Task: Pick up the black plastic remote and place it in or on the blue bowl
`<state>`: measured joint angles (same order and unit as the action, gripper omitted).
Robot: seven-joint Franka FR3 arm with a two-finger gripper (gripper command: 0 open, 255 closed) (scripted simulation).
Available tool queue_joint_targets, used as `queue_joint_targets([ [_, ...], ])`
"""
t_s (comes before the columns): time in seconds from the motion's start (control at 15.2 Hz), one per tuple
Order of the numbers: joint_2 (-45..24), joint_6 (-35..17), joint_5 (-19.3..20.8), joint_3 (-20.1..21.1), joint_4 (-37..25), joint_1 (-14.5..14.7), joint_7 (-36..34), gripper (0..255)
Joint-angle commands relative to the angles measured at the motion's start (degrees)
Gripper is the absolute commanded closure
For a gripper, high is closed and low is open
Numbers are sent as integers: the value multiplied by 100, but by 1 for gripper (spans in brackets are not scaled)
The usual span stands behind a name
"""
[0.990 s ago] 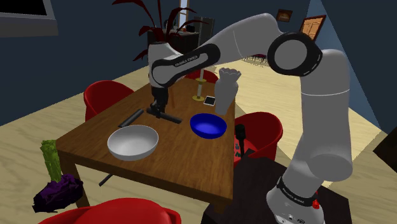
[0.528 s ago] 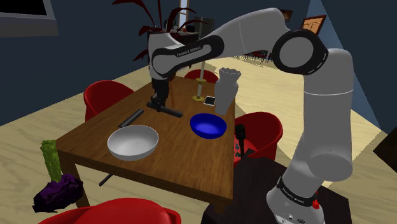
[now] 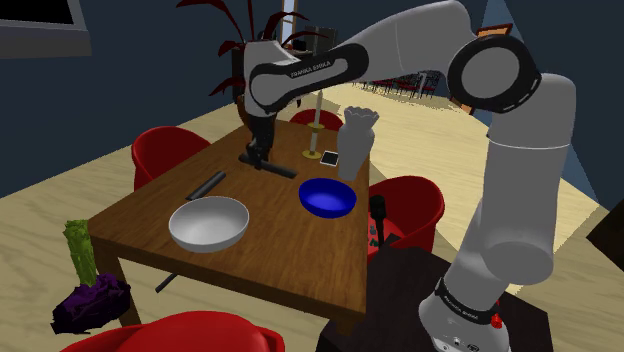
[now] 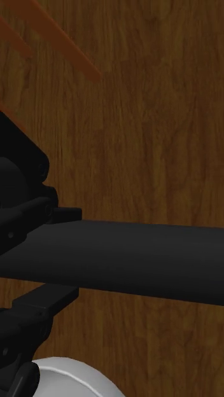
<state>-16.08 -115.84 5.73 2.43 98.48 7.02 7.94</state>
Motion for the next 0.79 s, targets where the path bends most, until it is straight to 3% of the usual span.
queue_joint_targets([
  [0.0, 403, -172, -22, -33, 566, -80, 102, 255],
  [0.73, 2515, -841, -34, -391, 3290, -478, 805, 255],
])
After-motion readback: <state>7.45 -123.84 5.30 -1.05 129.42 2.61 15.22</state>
